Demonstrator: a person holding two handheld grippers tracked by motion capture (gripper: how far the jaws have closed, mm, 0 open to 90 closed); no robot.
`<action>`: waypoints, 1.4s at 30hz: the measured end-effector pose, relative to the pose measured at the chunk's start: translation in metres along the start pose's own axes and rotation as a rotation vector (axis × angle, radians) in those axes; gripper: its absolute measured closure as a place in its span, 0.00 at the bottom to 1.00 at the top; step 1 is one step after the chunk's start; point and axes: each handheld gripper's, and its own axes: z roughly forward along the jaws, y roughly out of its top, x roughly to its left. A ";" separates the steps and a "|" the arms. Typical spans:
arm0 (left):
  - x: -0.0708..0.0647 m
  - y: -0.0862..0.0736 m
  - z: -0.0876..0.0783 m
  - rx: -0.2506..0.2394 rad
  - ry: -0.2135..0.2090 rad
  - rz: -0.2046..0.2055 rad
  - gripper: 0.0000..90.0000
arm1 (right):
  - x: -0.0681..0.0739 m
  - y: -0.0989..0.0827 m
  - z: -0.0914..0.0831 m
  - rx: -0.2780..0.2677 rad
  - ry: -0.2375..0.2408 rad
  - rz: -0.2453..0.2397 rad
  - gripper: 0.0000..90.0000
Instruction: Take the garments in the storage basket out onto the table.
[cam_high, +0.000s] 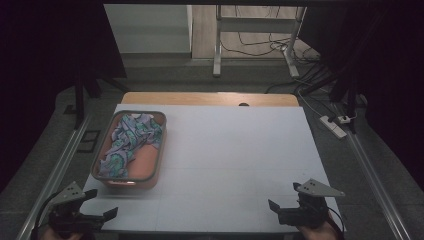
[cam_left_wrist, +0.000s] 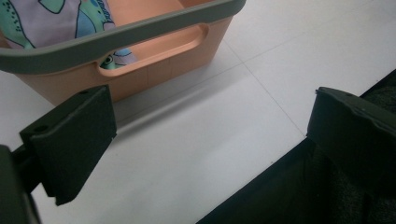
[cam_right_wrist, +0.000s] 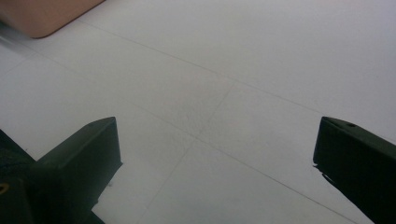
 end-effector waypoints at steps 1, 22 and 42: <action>0.000 0.000 0.000 0.000 0.001 -0.002 0.02 | 0.000 0.000 0.000 0.003 0.007 0.006 0.00; 0.002 0.002 0.004 0.043 0.013 -0.029 0.02 | -0.002 0.000 0.002 0.018 0.057 0.037 0.00; 0.002 0.013 0.007 0.054 -0.060 -0.019 0.00 | -0.003 0.000 0.003 0.031 0.075 0.039 0.00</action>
